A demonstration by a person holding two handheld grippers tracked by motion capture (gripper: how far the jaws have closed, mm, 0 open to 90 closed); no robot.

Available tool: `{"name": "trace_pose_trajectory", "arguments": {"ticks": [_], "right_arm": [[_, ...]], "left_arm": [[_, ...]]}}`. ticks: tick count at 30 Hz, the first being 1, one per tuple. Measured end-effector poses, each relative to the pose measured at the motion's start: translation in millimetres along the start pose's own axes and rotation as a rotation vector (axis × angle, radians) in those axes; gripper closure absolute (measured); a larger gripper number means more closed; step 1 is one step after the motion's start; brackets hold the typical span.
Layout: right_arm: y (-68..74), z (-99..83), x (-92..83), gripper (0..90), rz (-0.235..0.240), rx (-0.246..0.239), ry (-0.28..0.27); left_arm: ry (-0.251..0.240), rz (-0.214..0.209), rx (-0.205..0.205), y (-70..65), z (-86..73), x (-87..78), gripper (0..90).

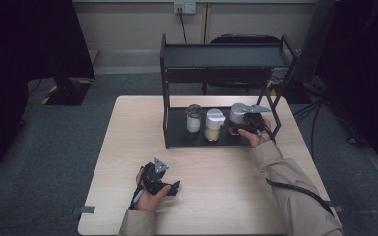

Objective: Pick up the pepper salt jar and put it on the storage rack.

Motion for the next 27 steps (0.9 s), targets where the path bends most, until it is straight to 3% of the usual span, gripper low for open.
{"name": "trace_pose_trajectory", "arguments": {"ticks": [18, 23, 27], "right_arm": [[0.7, 1.8, -0.9, 28.8, -0.008, 0.003, 0.045], [1.6, 1.9, -1.3, 23.1, -0.007, 0.002, 0.047], [1.6, 3.1, -3.6, 14.9, 0.011, 0.030, 0.057]], "left_arm": [[0.000, 0.000, 0.000, 0.0, 0.0, 0.0, 0.0], [0.000, 0.000, 0.000, 0.0, 0.0, 0.0, 0.0], [0.000, 0.000, 0.000, 0.0, 0.0, 0.0, 0.0]]}}
Point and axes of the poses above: each handheld gripper's, and its own axes: x roughly forward along the jaws, z roughly out of its top, y roughly to its left, the point moved 10 cm from there along x, roughly forward along the jaws, and after that the axes turned 14 degrees about y, right-handed, at the moved point
